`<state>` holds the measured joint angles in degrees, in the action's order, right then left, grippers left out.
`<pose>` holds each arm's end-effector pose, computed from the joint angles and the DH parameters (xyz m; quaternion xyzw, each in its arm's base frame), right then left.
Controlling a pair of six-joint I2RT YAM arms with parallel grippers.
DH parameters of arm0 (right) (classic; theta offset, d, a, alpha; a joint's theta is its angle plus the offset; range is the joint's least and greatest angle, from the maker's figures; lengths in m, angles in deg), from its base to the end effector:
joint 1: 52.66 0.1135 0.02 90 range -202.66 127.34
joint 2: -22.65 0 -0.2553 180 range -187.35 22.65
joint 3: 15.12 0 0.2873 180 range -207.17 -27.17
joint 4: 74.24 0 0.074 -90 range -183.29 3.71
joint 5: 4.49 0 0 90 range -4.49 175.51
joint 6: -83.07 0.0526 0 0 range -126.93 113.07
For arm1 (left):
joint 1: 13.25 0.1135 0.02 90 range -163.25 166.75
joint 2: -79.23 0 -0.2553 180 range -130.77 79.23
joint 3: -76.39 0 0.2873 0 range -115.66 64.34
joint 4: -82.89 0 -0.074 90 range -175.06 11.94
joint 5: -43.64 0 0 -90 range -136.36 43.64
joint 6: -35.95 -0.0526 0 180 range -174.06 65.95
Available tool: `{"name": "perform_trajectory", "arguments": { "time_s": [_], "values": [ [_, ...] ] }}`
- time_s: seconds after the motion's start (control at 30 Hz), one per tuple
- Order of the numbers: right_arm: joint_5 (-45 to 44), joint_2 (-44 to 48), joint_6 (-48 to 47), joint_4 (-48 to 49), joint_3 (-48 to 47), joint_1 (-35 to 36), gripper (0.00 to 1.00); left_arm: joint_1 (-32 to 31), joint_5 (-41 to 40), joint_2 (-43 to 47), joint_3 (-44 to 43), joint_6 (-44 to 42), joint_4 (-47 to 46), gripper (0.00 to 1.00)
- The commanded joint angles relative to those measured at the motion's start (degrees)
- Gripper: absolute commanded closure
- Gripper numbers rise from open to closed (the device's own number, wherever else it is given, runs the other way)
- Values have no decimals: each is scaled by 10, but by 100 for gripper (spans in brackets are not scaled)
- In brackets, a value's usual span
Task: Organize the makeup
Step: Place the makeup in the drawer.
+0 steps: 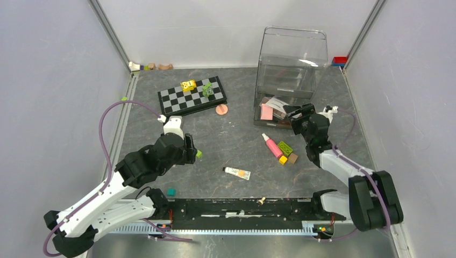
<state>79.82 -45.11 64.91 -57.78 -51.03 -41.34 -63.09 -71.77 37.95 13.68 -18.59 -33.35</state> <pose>0.2846 0.0517 0.1647 0.4263 0.6710 0.3722 0.4790 0.1368 -0.1271 0.3051 0.0235 0.8964 -0.1191 0.4262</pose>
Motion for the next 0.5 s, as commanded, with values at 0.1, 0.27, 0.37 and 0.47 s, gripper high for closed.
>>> {"name": "perform_trajectory", "arguments": {
  "time_s": [0.1,0.27,0.37,0.47],
  "values": [
    [85,-89,-18,6,-89,-27,24,2,-9,1,1,-21,-19,36],
    [119,-101,-30,-4,-120,-38,22,3,-11,1,2,-21,-19,35],
    [138,-89,-33,-19,-118,-40,20,2,-11,0,2,-21,-19,35],
    [152,-72,-39,-15,-106,-41,21,2,-10,-2,2,-21,-19,36]
  ]
}}
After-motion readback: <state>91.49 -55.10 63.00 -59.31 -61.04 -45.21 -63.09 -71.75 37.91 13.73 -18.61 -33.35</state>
